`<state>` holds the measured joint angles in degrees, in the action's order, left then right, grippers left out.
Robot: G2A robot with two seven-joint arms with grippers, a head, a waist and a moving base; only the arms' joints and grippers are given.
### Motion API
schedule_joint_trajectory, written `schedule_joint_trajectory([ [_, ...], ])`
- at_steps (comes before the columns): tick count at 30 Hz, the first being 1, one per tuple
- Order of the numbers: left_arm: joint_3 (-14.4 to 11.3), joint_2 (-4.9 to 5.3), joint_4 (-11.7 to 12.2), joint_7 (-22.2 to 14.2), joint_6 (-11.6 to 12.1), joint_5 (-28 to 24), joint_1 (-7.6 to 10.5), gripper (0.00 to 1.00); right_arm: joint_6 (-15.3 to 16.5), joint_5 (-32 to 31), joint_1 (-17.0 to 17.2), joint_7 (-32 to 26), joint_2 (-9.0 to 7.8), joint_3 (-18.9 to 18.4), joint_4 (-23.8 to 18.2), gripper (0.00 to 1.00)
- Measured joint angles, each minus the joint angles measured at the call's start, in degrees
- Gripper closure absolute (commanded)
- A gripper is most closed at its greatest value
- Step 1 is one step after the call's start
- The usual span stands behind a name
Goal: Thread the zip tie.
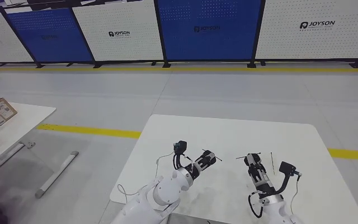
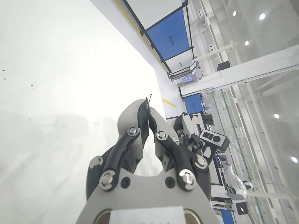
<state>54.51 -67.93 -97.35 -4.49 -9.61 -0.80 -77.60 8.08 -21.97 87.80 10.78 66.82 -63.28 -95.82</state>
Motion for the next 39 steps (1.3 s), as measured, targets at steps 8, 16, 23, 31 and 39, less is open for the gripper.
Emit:
schedule_joint_trajectory([
  [8, 0.0, 0.0, 0.0, 0.0, 0.0, 0.0, 0.0, 1.0, 0.0, 0.0, 0.0, 0.0, 0.0, 0.0, 0.0, 1.0],
  [16, 0.0, 0.0, 0.0, 0.0, 0.0, 0.0, 0.0, 1.0, 0.9, 4.5, -0.3, 0.1, 0.58, -1.1, 1.0, 1.0],
  [23, 0.0, 0.0, 0.0, 0.0, 0.0, 0.0, 0.0, 1.0, -1.4, 4.5, -3.1, 0.1, 1.54, -0.1, 3.5, 1.0],
  [31, 0.0, 0.0, 0.0, 0.0, 0.0, 0.0, 0.0, 1.0, -1.2, 4.6, -3.2, 0.0, 1.58, 0.0, 3.5, 1.0],
  [39, 0.0, 0.0, 0.0, 0.0, 0.0, 0.0, 0.0, 1.0, 1.1, -0.7, -0.6, 6.6, 2.52, 2.6, 3.2, 1.0],
])
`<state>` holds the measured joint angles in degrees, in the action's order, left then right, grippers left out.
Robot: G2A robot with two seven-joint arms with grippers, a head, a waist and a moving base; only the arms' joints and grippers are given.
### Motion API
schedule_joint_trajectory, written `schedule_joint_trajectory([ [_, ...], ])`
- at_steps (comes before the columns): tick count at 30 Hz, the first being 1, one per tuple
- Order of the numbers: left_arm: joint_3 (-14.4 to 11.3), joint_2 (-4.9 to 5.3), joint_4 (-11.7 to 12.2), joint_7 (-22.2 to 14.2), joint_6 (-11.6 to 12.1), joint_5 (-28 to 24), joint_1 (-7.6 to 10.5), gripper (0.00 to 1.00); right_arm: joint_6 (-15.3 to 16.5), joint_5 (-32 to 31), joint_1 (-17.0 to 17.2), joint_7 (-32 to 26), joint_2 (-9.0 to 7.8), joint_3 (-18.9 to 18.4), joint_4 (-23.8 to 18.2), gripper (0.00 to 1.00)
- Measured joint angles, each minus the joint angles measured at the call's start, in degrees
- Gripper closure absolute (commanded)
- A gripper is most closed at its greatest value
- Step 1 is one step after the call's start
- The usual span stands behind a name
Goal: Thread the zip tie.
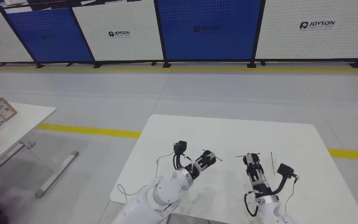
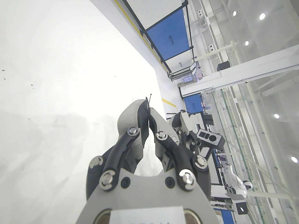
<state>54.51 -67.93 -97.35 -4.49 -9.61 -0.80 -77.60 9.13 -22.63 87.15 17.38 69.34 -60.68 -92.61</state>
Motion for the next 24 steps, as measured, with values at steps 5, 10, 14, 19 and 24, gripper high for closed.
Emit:
schedule_joint_trajectory([
  [5, 0.0, 0.0, 0.0, 0.0, 0.0, 0.0, 0.0, 1.0, 1.9, -0.9, -0.1, 1.7, 0.76, 1.7, 2.1, 1.0],
  [10, 0.0, 0.0, 0.0, 0.0, 0.0, 0.0, 0.0, 1.0, 1.8, 0.5, -0.6, 0.6, 1.25, 2.3, 3.0, 1.0],
  [14, 0.0, 0.0, 0.0, 0.0, 0.0, 0.0, 0.0, 1.0, 1.8, 0.4, -0.6, 0.6, 1.24, 2.3, 3.0, 1.0],
  [19, 0.0, 0.0, 0.0, 0.0, 0.0, 0.0, 0.0, 1.0, 2.7, 3.2, -0.1, -0.2, 1.39, 1.3, 1.9, 1.0],
  [24, 0.0, 0.0, 0.0, 0.0, 0.0, 0.0, 0.0, 1.0, 3.7, 8.0, -0.2, -3.0, 1.81, 1.0, 2.2, 1.0],
])
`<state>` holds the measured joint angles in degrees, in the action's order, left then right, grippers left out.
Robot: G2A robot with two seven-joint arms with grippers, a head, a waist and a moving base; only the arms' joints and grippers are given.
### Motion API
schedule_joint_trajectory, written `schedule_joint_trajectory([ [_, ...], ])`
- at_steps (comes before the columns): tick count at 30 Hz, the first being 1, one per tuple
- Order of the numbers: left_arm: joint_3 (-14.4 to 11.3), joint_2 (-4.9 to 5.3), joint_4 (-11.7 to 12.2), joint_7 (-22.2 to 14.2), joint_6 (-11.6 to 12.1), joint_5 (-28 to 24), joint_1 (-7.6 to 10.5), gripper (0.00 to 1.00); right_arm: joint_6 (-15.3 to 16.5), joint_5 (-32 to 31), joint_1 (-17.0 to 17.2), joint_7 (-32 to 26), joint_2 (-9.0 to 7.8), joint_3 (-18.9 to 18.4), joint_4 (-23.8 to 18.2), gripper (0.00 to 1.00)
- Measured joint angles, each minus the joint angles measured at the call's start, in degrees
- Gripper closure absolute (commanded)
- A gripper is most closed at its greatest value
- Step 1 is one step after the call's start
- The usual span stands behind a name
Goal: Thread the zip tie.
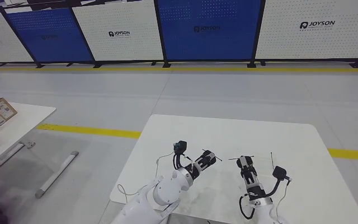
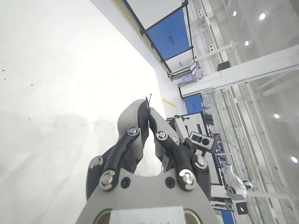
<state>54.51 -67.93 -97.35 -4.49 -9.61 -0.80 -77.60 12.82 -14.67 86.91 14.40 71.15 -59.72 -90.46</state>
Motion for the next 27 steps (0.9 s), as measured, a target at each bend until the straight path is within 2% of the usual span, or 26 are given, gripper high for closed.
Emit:
schedule_joint_trajectory([
  [5, 0.0, 0.0, 0.0, 0.0, 0.0, 0.0, 0.0, 1.0, 1.6, 4.7, -1.2, -2.9, 0.65, 0.6, 2.4, 1.0],
  [15, 0.0, 0.0, 0.0, 0.0, 0.0, 0.0, 0.0, 1.0, 1.7, 4.8, -1.2, -2.9, 0.67, 0.6, 2.5, 1.0],
  [21, 0.0, 0.0, 0.0, 0.0, 0.0, 0.0, 0.0, 1.0, -0.9, 2.6, -1.6, -2.7, 1.05, 0.9, 2.0, 1.0],
  [27, 0.0, 0.0, 0.0, 0.0, 0.0, 0.0, 0.0, 1.0, -0.9, 2.5, -1.9, -2.6, 1.31, 1.1, 2.4, 1.0],
])
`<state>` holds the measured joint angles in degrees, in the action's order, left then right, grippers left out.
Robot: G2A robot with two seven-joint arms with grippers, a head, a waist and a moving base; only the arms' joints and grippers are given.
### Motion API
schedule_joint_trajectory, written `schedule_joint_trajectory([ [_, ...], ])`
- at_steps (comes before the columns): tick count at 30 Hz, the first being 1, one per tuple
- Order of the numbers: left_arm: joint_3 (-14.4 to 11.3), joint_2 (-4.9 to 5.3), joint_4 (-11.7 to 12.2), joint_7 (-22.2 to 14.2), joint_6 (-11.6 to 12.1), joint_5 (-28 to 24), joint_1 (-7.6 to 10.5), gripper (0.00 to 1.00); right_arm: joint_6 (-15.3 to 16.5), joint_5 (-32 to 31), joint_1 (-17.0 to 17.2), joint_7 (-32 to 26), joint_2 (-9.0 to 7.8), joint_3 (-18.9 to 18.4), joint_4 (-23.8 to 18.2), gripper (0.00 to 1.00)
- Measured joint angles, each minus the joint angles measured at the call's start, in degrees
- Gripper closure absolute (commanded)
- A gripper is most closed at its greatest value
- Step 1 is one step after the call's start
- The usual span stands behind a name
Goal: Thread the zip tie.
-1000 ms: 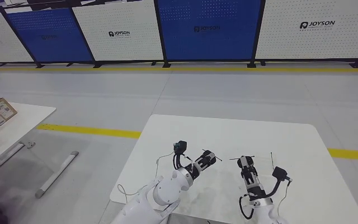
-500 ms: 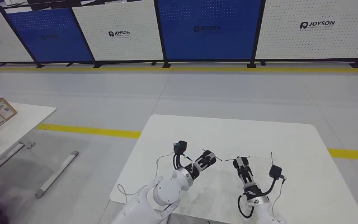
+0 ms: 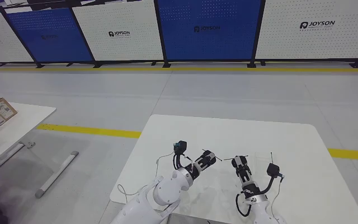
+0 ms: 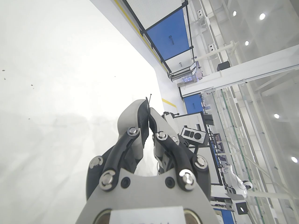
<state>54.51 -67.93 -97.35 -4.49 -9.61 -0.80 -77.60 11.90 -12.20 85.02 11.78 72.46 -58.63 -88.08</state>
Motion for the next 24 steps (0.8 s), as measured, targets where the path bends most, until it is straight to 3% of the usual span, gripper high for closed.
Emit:
schedule_joint_trajectory([
  [24, 0.0, 0.0, 0.0, 0.0, 0.0, 0.0, 0.0, 1.0, -0.5, -0.4, 0.9, -3.4, 0.66, -1.8, -1.1, 1.0],
])
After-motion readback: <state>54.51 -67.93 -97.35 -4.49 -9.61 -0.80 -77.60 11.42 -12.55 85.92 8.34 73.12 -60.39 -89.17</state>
